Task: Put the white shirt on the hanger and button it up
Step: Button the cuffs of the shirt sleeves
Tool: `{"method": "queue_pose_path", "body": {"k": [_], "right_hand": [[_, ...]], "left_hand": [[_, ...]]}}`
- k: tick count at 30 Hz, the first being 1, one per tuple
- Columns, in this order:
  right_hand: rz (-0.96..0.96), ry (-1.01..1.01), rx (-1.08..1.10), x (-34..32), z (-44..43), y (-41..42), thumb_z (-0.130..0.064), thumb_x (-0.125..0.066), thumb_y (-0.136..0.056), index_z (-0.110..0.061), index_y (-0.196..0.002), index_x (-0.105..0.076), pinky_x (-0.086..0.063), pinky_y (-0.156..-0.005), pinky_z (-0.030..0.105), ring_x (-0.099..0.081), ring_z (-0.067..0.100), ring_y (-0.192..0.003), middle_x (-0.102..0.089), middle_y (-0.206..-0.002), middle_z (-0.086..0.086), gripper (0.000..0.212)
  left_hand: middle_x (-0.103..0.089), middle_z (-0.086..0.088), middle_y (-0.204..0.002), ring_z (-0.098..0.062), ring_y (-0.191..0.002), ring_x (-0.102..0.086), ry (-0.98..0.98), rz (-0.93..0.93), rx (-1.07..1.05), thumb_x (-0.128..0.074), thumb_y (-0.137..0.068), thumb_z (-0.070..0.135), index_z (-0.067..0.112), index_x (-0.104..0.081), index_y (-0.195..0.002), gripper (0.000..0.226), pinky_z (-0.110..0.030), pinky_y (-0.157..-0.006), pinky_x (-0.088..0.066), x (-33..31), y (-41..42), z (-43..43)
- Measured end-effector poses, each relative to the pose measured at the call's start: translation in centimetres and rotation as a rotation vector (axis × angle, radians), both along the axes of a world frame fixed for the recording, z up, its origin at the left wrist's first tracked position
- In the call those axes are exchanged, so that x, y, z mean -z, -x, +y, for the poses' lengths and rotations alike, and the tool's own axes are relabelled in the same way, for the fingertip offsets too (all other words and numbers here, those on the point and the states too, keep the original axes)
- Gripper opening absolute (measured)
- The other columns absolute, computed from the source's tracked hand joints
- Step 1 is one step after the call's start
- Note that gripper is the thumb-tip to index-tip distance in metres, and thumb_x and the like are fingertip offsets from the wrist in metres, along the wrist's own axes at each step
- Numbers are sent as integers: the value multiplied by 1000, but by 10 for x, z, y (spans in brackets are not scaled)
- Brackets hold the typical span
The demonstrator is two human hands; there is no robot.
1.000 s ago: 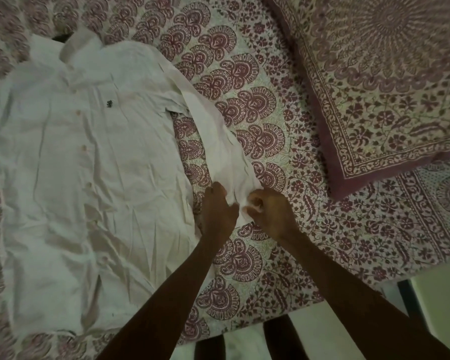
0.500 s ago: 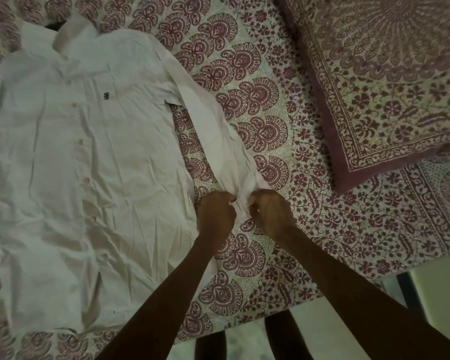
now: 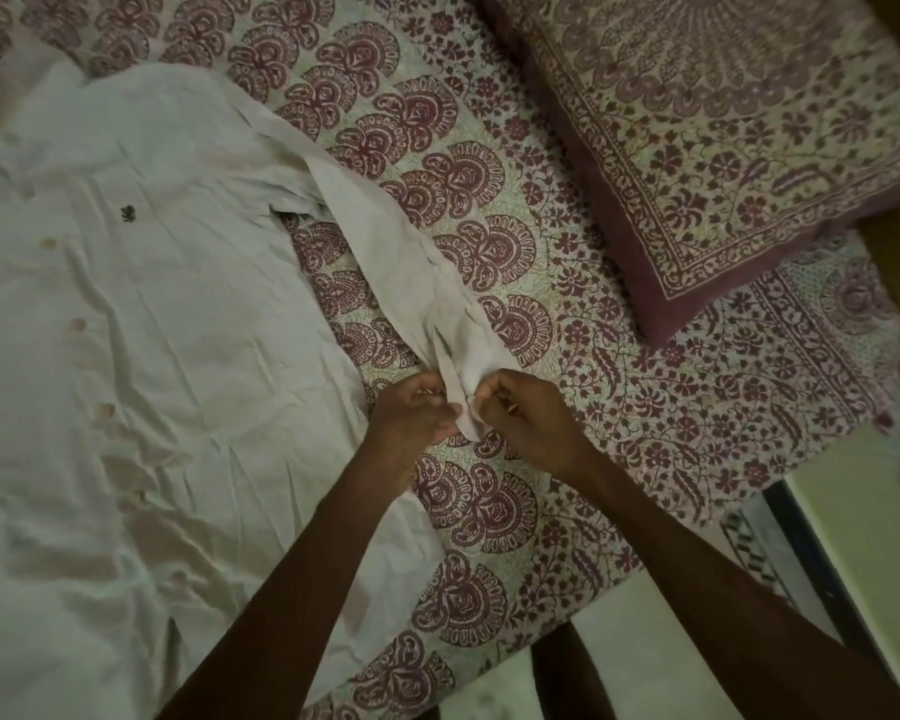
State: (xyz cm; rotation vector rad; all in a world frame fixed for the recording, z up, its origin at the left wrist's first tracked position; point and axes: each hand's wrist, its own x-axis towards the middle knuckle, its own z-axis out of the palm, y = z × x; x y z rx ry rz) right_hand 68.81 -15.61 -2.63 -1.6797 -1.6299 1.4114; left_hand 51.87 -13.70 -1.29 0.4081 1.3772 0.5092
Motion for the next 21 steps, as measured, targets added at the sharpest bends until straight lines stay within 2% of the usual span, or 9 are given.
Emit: {"method": "queue_pose_path", "body": {"k": [2,5,10,15,16,18,20,21], "right_hand": [[-50,-45,-38,0,-3,1,-13,-58,-92,-13,-88,-64,-54,-66,30,-64,10,-70,-66,-79,-5,7],[-99,-83,-64,-2,-6,6,-20,-58,-91,-15,-89,-62,-54,-68,34,-64,11,-73,-66,-81,-4,7],[-174,-141,-90,-18,-10,10,-19,-56,-94,-14,-91,-59,-50,-64,31,-59,12,-72,-64,-83,0,7],[-287,-275,-153,-28,-8,10,-14,-54,-96,-9,-95,-58,-36,-66,22,-52,12,-76,-58,-91,4,7],[-312,-297,-169,-29,-6,10,-13,-55,-96,-8,-96,-58,-34,-65,21,-51,13,-76,-58,-91,5,6],[-352,-337,-208,-31,-3,11,-11,-56,-94,-6,-96,-58,-33,-64,21,-52,16,-75,-58,-92,7,5],[-378,-370,-250,-33,-1,12,-10,-57,-93,-5,-96,-58,-34,-64,22,-53,18,-75,-58,-92,8,6],[-383,-374,-263,-34,0,11,-11,-57,-94,-5,-96,-58,-36,-65,23,-53,19,-75,-59,-92,8,6]], "left_hand": [[-68,-7,-84,-16,-71,-66,-2,-36,-16,-66,-81,-12,1,-63,-111,34,-23,-61,-54,0,3,0],[-72,0,-82,-9,-71,-70,11,-109,-54,-64,-83,-11,13,-67,-102,30,-21,-62,-54,1,6,-2],[-69,0,-114,-14,-101,-66,45,-168,-84,-64,-84,-8,17,-63,-117,42,-27,-85,-50,-1,5,-7],[-68,-5,-123,-19,-113,-64,44,-195,-99,-64,-84,-8,13,-65,-118,40,-29,-91,-50,-5,3,0],[-68,-6,-122,-19,-111,-65,39,-201,-98,-63,-85,-8,12,-64,-120,40,-28,-89,-52,-6,3,2],[-69,-6,-117,-15,-101,-68,36,-216,-100,-62,-86,-8,10,-63,-121,40,-23,-76,-56,-9,2,7],[-71,-7,-111,-12,-89,-70,35,-219,-97,-62,-86,-8,8,-64,-120,38,-19,-63,-56,-12,3,11],[-71,-7,-110,-12,-86,-70,34,-216,-88,-62,-86,-8,8,-64,-119,37,-18,-61,-56,-13,4,13]]}}
